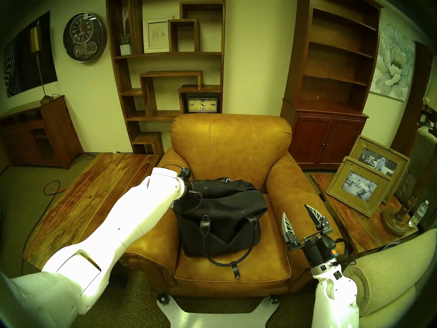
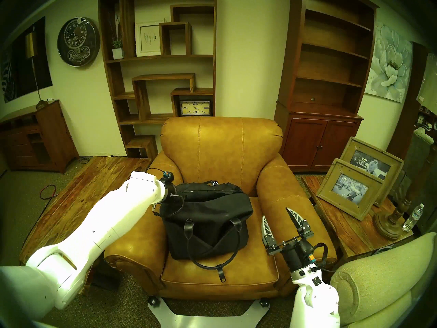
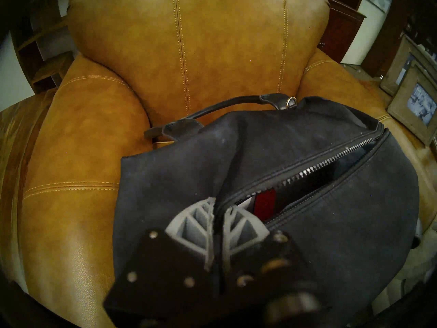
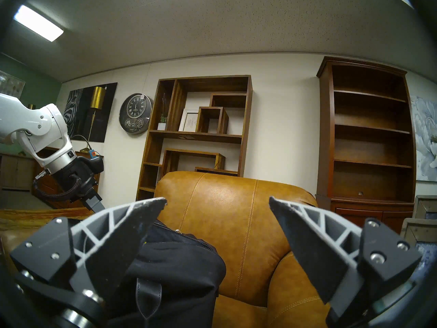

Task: Open a bag with a zipper

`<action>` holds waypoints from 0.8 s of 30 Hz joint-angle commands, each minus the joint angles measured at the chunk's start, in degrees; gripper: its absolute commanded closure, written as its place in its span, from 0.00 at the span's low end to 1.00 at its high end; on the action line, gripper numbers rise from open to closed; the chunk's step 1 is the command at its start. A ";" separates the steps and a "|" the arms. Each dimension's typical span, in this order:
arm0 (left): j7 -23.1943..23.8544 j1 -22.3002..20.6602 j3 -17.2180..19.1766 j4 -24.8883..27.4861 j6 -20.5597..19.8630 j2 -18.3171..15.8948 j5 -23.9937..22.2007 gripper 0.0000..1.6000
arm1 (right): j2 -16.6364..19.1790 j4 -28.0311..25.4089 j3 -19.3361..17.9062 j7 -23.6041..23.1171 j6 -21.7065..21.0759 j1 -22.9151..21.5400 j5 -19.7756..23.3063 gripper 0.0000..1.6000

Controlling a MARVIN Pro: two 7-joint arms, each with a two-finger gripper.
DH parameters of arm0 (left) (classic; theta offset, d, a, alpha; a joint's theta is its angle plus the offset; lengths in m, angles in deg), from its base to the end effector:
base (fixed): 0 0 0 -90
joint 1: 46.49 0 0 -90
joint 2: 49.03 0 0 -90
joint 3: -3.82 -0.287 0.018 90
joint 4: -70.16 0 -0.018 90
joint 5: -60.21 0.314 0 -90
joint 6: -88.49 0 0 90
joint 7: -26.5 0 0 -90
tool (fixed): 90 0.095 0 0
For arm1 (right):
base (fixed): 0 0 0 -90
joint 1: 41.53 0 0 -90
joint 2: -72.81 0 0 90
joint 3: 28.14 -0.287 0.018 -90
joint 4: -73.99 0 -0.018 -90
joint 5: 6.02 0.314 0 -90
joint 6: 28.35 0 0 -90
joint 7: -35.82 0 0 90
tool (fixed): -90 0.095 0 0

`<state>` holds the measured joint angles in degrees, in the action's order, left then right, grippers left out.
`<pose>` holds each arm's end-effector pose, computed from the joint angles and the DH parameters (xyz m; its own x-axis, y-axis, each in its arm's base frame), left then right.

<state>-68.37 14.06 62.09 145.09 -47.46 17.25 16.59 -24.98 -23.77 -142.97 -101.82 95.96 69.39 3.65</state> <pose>0.5024 -0.0247 -0.3009 0.7011 -0.1440 0.6984 -0.3045 -0.9461 0.1105 0.2662 -0.0721 -0.3375 -0.3551 0.0543 0.9332 0.2803 -0.9462 0.1617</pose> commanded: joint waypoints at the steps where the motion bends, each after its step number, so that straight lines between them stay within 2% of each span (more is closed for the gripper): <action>1: 1.50 2.49 2.55 4.27 0.17 -3.47 -1.75 1.00 | 0.15 -1.16 0.12 -0.07 0.31 -0.31 0.23 0.00; 12: 3.10 2.68 1.98 3.69 -0.50 -3.86 -2.07 1.00 | 0.15 -1.18 0.12 -0.08 0.30 -0.30 0.24 0.00; 22: 3.96 2.85 2.84 5.58 -0.64 -4.67 -2.77 1.00 | 0.15 -1.17 0.12 -0.08 0.31 -0.30 0.24 0.00; 24: 5.40 3.38 3.19 6.53 -0.82 -5.69 -3.46 1.00 | 0.15 -1.17 0.12 -0.07 0.31 -0.31 0.24 0.00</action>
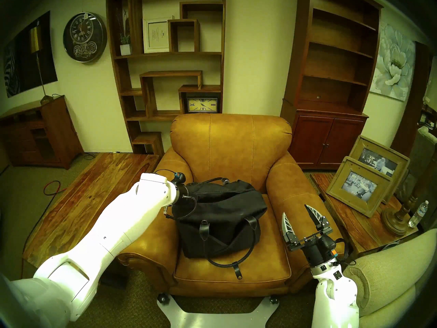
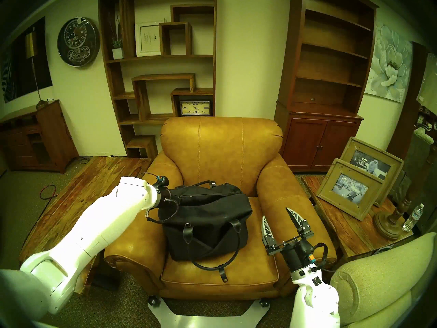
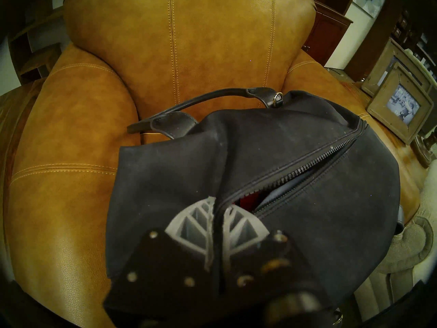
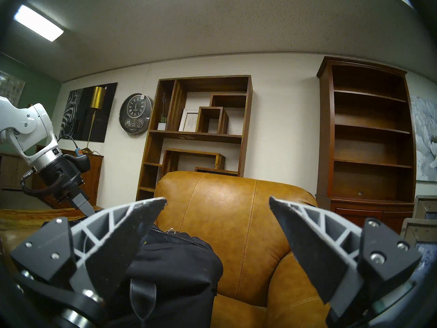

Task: Open a bag with a zipper

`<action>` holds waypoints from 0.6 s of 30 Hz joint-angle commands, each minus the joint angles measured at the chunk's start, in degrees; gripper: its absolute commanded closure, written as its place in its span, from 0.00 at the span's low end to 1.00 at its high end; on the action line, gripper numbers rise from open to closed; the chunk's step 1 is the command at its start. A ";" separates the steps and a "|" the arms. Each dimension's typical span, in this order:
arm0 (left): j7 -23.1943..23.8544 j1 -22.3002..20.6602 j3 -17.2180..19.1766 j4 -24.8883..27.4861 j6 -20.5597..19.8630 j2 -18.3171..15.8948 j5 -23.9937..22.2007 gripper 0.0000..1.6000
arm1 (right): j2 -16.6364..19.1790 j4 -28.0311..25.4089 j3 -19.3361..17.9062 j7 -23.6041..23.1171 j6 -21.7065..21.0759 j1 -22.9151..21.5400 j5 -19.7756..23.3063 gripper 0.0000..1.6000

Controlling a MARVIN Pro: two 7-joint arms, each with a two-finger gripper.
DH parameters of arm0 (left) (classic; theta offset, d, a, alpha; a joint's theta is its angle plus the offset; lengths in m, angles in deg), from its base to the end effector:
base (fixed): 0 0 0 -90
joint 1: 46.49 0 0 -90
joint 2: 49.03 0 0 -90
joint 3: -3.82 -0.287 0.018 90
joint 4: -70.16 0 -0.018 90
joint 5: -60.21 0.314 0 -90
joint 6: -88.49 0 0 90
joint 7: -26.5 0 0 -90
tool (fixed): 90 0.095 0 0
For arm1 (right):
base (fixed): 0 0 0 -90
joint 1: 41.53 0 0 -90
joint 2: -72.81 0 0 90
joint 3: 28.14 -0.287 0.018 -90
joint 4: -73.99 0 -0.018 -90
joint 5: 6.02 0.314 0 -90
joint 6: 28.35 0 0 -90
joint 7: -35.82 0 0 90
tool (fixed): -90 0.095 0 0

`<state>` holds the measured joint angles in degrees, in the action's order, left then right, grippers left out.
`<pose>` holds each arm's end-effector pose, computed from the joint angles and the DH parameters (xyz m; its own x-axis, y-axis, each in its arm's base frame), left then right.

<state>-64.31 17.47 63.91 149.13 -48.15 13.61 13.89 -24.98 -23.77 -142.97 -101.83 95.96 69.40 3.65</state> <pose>0.4843 -0.0096 -0.3015 0.7158 -0.1239 0.6873 -0.3351 -0.9244 0.1823 0.2661 -0.0720 -0.3375 -0.3549 0.0543 0.9333 0.2805 -0.9461 0.1617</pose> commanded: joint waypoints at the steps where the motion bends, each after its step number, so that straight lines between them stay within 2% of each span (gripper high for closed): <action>1: 1.31 0.18 1.42 2.81 -0.17 -2.24 -0.76 1.00 | 0.15 -1.17 0.12 -0.07 0.31 -0.31 0.24 0.00; 13: 2.76 0.08 1.14 1.95 1.00 -2.82 -0.58 1.00 | 0.15 -1.17 0.12 -0.07 0.31 -0.30 0.24 0.00; 14: 2.98 -0.05 1.15 1.83 0.97 -2.79 -0.68 0.96 | 0.15 -1.17 0.12 -0.07 0.31 -0.30 0.24 0.00; 15: 3.00 -0.16 1.15 1.75 0.95 -2.74 -0.69 0.85 | 0.15 -1.17 0.12 -0.07 0.31 -0.30 0.24 0.00; 17: 3.15 -0.35 1.12 1.61 1.00 -2.62 -0.71 0.71 | 0.15 -1.17 0.12 -0.07 0.31 -0.30 0.24 0.00; 18: 3.33 -0.38 1.11 1.68 1.04 -2.61 -0.77 0.70 | 0.15 -1.17 0.12 -0.07 0.31 -0.30 0.24 0.00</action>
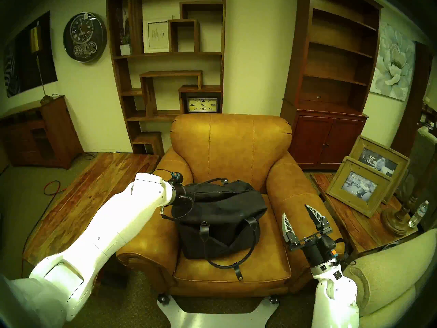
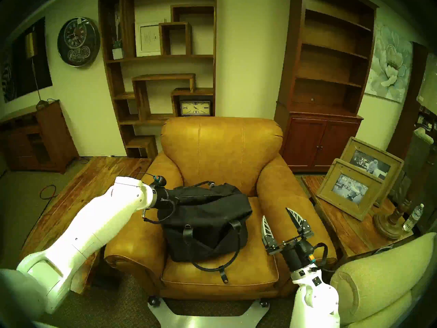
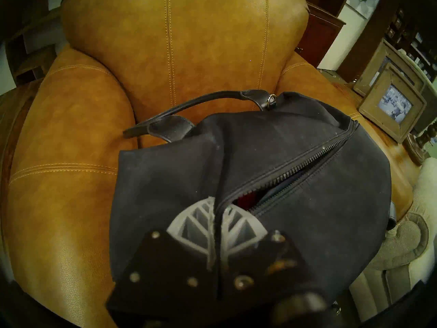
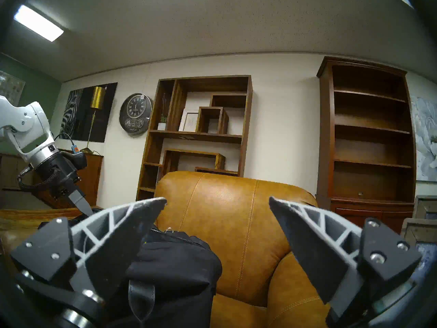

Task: Open a bag with a zipper

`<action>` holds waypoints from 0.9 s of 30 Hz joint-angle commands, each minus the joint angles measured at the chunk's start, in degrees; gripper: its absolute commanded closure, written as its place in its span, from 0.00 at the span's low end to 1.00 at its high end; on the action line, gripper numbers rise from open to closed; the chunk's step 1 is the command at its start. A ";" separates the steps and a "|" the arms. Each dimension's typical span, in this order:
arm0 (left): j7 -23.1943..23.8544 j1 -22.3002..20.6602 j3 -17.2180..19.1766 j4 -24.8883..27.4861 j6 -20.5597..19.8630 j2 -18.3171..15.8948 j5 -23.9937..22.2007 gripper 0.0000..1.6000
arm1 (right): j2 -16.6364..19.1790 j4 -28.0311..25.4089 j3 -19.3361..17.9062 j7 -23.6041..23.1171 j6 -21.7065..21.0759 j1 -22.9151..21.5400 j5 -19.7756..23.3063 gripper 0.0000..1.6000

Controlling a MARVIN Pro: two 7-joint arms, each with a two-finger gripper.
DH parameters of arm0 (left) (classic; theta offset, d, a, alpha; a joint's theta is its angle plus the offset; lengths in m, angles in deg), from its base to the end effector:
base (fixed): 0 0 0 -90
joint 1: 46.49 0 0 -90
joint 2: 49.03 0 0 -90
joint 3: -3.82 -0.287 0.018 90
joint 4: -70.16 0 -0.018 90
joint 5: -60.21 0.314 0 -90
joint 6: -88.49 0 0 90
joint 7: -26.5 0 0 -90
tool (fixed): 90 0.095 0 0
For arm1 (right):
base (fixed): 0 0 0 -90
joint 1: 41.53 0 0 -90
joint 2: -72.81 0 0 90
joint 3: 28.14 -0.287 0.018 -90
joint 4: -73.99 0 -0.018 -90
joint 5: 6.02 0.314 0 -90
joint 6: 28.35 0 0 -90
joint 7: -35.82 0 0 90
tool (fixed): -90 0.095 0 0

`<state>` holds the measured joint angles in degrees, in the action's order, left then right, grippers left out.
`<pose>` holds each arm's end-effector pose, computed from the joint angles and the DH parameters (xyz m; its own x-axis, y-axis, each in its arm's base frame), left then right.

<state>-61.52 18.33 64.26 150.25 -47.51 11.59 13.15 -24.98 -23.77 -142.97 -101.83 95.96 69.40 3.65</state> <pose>0.4792 -0.0007 -0.2996 0.7110 -0.1221 0.6925 -0.3568 -0.9113 0.2057 0.2661 -0.0720 -0.3375 -0.3549 0.0543 0.9333 0.2805 -0.9461 0.1617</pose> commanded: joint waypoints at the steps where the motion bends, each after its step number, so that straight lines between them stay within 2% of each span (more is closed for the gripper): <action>1: 0.54 -1.24 0.77 0.56 0.40 -0.59 -0.03 0.70 | 0.15 -1.17 0.12 -0.07 0.31 -0.30 0.24 0.00; 3: 0.95 -1.17 0.61 1.04 0.32 -0.77 -0.05 0.67 | 0.15 -1.17 0.12 -0.07 0.31 -0.30 0.24 0.00; 5: -0.57 -0.69 -0.38 2.32 -0.41 -0.98 1.15 0.56 | 0.15 -1.18 0.12 -0.07 0.31 -0.30 0.24 0.00; 7: -1.64 0.47 -0.52 2.65 -0.02 -0.41 1.15 0.52 | 0.15 -1.18 0.12 -0.07 0.30 -0.30 0.24 0.00; 13: -4.63 2.32 -2.31 5.28 0.38 0.62 2.66 0.56 | 0.15 -1.16 0.12 -0.07 0.31 -0.31 0.24 0.00; 15: -5.18 2.53 -2.44 5.55 0.29 0.90 2.65 0.56 | 0.15 -1.16 0.12 -0.07 0.31 -0.31 0.24 0.00; 19: -9.83 3.30 -3.60 6.56 1.44 2.04 5.02 0.53 | 0.15 -1.16 0.12 -0.07 0.31 -0.31 0.24 0.00; 27: -12.53 3.99 -3.35 9.41 3.51 1.12 6.29 0.51 | 0.15 -1.15 0.12 -0.07 0.31 -0.31 0.23 0.00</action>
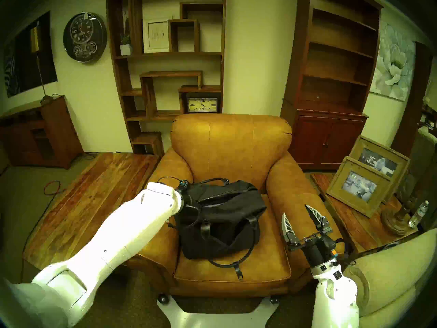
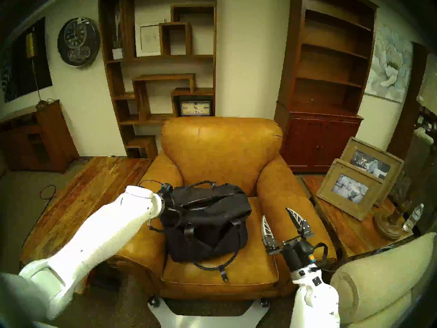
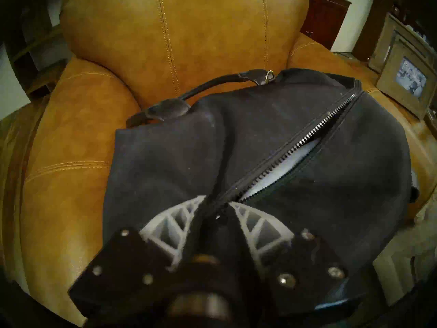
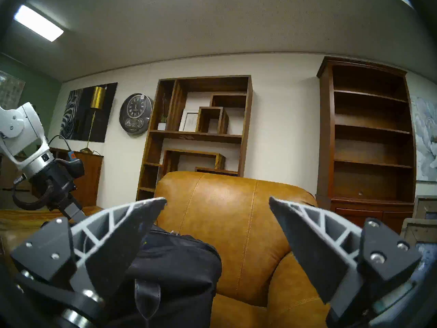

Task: Open a bag with a zipper

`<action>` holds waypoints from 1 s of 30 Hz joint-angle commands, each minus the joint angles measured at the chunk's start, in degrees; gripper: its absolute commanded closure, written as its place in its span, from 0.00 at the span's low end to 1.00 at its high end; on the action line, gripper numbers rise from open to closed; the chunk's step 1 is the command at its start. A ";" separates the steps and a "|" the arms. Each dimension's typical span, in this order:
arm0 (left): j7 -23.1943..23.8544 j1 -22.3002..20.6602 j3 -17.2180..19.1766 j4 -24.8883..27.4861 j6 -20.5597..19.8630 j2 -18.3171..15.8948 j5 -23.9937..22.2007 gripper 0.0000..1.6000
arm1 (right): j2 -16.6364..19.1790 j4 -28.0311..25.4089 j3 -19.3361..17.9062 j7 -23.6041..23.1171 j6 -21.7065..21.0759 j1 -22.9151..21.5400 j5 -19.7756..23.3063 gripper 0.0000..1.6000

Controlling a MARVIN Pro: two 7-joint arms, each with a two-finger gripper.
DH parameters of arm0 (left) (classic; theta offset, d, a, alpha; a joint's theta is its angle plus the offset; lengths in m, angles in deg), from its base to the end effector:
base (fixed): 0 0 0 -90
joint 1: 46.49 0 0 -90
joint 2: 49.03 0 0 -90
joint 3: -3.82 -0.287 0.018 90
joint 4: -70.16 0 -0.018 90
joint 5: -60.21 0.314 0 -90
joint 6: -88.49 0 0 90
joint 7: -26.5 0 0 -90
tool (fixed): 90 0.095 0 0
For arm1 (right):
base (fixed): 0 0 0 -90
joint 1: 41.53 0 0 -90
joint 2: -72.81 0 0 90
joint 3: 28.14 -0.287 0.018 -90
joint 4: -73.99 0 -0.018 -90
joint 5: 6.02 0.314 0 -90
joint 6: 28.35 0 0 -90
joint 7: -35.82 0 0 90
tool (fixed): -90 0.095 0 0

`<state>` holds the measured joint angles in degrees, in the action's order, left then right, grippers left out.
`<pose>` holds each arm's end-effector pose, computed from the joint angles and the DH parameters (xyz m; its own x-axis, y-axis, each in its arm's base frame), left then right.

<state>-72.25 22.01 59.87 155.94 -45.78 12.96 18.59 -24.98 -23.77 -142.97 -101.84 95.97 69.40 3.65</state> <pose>0.4550 -0.0337 -0.3166 0.6615 -0.2409 0.7102 -0.3575 -0.9338 0.0162 0.2661 -0.0720 -0.3375 -0.3551 0.0544 0.9333 0.2806 -0.9461 0.1619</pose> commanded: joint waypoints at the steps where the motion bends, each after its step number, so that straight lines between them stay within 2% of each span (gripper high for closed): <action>1: -1.28 0.31 1.25 4.64 2.01 -0.90 0.76 0.51 | 0.16 -1.14 0.12 -0.06 0.31 -0.32 0.23 0.00; 4: -0.70 0.50 1.87 6.96 0.81 -2.06 0.20 0.46 | 0.16 -1.12 0.12 -0.06 0.31 -0.33 0.23 0.00; 6: -0.35 0.71 2.22 8.09 0.20 -2.61 -0.14 0.30 | 0.16 -1.13 0.12 -0.06 0.31 -0.33 0.23 0.00; 7: 0.21 0.78 2.55 8.33 -0.05 -2.75 -0.70 0.10 | 0.16 -1.13 0.12 -0.06 0.31 -0.32 0.23 0.00; 8: 0.44 0.87 2.86 8.57 -0.24 -2.83 -1.06 0.07 | 0.16 -1.13 0.12 -0.06 0.31 -0.32 0.23 0.00; 14: 1.68 -0.60 2.08 9.34 -5.41 -4.26 -1.69 0.00 | 0.15 -1.16 0.13 -0.06 0.31 -0.31 0.24 0.00; 18: 2.37 -2.47 1.04 6.80 -7.22 -3.49 -1.25 0.00 | 0.15 -1.17 0.13 -0.06 0.31 -0.30 0.24 0.00; 25: 3.67 -5.79 -1.01 1.44 -6.94 -1.42 -0.38 0.02 | 0.16 -1.15 0.12 -0.06 0.31 -0.31 0.24 0.00; 30: 3.72 -8.20 -2.14 -3.41 -5.09 0.44 1.11 0.02 | 0.16 -1.11 0.12 -0.06 0.31 -0.33 0.23 0.00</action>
<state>-68.68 18.85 58.23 156.44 -53.00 10.69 18.13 -24.97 -23.78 -142.97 -101.84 95.97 69.39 3.65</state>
